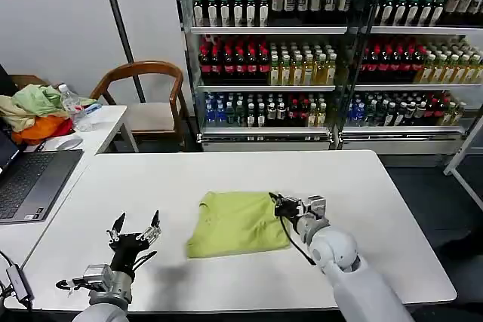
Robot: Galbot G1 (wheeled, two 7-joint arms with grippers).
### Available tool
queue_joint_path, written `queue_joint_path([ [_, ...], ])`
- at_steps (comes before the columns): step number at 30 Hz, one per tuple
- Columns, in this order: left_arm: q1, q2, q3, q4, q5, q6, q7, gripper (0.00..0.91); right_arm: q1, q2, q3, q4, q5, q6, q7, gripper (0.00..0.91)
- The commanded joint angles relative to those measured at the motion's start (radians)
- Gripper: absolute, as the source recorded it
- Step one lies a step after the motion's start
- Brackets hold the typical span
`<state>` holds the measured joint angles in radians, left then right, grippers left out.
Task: Fold and organize the clothes.
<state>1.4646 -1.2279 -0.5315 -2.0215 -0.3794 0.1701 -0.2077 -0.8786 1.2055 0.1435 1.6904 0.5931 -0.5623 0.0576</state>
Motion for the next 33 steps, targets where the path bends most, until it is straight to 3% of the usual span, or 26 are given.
queue_joint_path([
  [1, 0.003, 0.000, -0.001, 0.003, 0.002, -0.001, 0.000, 0.907, 0.047, -0.024, 0.013, -0.052, -0.006, -0.001, -0.042, 0.000],
  [13, -0.003, 0.008, -0.010, 0.011, 0.007, 0.001, -0.003, 0.907, 0.013, -0.022, 0.025, -0.039, -0.005, 0.008, 0.033, 0.000],
  [22, -0.014, 0.010, -0.015, 0.029, 0.005, -0.001, -0.007, 0.907, 0.011, -0.016, 0.034, -0.076, 0.016, 0.009, 0.041, 0.020],
  [25, -0.012, 0.008, -0.016, 0.031, 0.005, -0.003, -0.007, 0.907, 0.013, -0.017, 0.039, -0.084, 0.022, 0.006, 0.050, 0.907],
  [33, -0.013, 0.002, -0.015, 0.033, 0.006, -0.005, -0.008, 0.907, 0.018, -0.009, 0.048, -0.097, 0.046, 0.005, 0.067, 0.907],
])
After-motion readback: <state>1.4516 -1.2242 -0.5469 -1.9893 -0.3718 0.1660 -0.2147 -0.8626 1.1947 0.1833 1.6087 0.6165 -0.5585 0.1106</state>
